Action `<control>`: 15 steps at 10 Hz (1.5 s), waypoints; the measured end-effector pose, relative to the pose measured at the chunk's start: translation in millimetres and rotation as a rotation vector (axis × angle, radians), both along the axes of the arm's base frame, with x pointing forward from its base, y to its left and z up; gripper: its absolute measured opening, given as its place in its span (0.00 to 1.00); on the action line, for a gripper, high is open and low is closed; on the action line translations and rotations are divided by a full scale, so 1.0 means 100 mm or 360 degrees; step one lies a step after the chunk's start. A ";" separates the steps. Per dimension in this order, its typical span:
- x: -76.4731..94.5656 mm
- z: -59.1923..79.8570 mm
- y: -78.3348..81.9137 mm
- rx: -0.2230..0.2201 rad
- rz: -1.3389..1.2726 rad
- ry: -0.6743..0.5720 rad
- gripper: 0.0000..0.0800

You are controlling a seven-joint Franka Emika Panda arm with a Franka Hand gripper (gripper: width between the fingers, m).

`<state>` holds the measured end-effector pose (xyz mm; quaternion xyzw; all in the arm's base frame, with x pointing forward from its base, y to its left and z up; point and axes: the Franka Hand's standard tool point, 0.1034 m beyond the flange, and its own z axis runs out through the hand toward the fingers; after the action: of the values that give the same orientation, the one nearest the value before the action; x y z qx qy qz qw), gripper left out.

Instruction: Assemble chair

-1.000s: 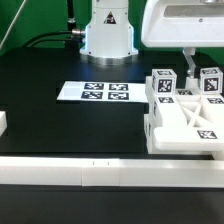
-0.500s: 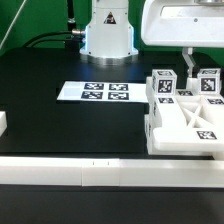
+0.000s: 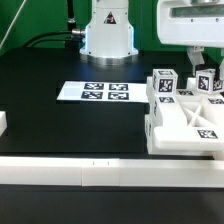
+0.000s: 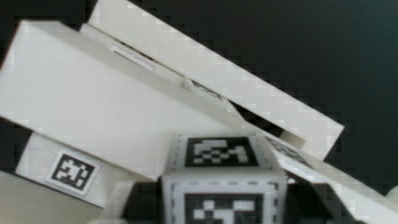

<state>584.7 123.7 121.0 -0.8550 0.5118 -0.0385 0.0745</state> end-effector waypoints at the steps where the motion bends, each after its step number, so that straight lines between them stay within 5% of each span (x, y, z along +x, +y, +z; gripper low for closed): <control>1: 0.00 0.00 0.00 0.0003 -0.0004 -0.0001 0.35; 2: 0.00 0.00 0.00 -0.0008 0.0066 -0.0004 0.42; 3: 0.00 0.01 -0.01 -0.0029 0.0227 -0.0003 0.66; 4: 0.01 0.01 0.01 -0.0030 0.0240 -0.0005 0.76; 11: -0.02 -0.04 0.08 -0.0233 0.1511 -0.0067 0.81; 15: -0.04 -0.05 0.08 -0.0323 0.1908 -0.0065 0.81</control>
Offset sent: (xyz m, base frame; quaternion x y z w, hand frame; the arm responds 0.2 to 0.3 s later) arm 0.0025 0.0005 0.0023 -0.0215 -0.0041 -0.0728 0.9971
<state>580.8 131.6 116.1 -0.9962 -0.0664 -0.0549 0.0111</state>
